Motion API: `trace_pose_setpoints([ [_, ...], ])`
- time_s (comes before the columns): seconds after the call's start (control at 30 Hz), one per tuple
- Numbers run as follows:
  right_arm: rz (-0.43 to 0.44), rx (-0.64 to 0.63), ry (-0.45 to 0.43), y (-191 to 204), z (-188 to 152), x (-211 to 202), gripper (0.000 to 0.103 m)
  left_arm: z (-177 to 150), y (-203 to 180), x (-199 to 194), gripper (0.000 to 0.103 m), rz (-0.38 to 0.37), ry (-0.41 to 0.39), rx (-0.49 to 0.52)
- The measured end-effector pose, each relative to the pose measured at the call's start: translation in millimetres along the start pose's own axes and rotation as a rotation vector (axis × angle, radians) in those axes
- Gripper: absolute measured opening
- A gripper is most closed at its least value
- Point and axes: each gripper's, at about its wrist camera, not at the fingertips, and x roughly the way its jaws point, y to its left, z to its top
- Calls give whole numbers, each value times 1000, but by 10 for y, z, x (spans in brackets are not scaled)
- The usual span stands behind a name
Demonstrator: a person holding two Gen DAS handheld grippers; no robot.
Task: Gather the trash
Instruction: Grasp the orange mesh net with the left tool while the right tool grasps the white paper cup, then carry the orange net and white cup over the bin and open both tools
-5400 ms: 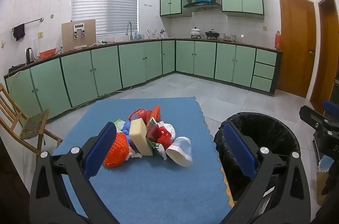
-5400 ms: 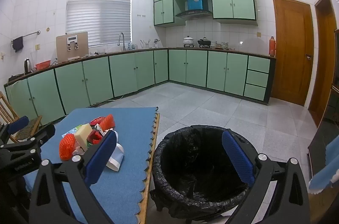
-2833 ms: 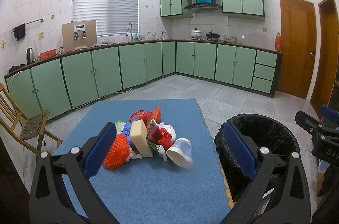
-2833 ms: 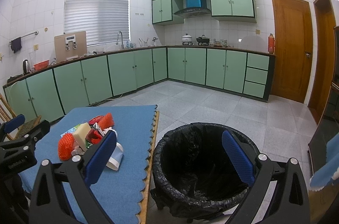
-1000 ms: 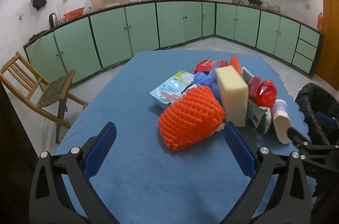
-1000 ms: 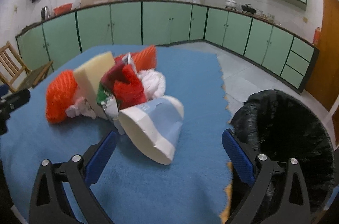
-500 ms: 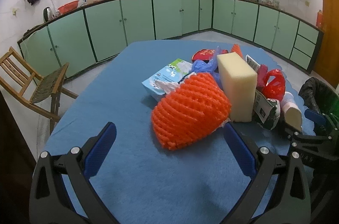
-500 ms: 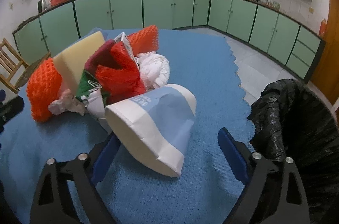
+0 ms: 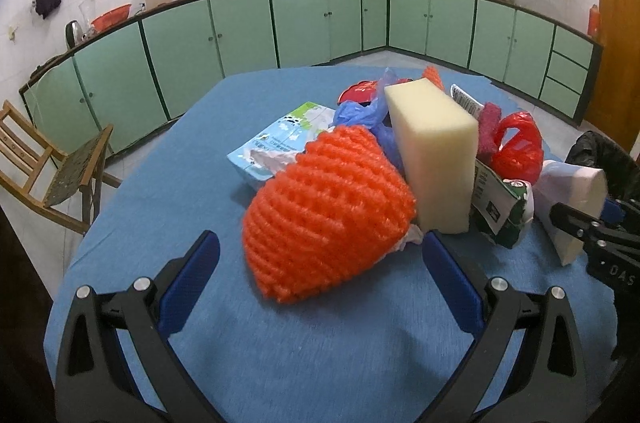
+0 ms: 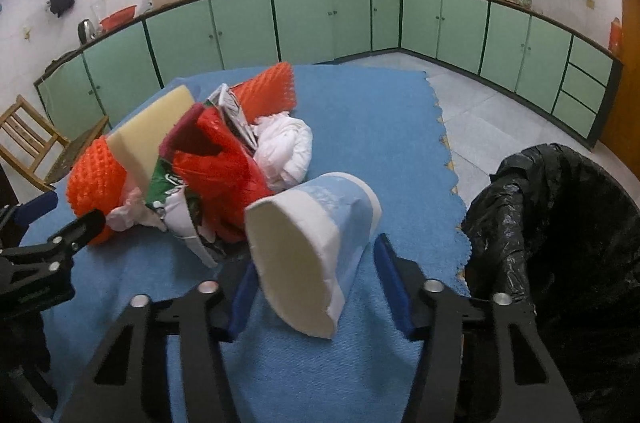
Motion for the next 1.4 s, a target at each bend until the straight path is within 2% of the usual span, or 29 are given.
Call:
trace_pose_setpoints([
  [0.07, 2, 9, 2, -20, -9, 0, 40, 16, -24, 4, 97, 7, -7, 7],
  [0.17, 8, 8, 3, -44, -17, -11, 30, 35, -42, -11, 86, 5, -17, 18],
  [0.23, 14, -2, 4, -42, -13, -27, 28, 28, -52, -15, 74, -12, -16, 20],
  [0.3, 19, -8, 2, -41, -15, -44, 26, 20, -35, -13, 69, -28, -11, 10],
  [0.37, 19, -13, 2, -34, -26, -67, 24, 27, 2, -18, 60, -43, -12, -6],
  [0.53, 33, -6, -11, -34, -3, -148, 24, 30, 64, -54, 26, -83, -15, -35],
  [0.63, 42, 0, -25, -41, 26, -214, 24, 36, 88, -100, 19, -80, -23, -36],
  [0.8, 59, 13, -47, -51, 66, -326, 24, 74, 165, -269, 13, -85, -51, -65],
  [1.13, 86, 30, -132, -84, 202, -724, 24, 257, 123, -907, 12, -146, -158, -89],
  [1.4, 44, 84, -195, -398, 286, -1122, 24, 423, -372, -1142, 12, -281, -195, -30],
])
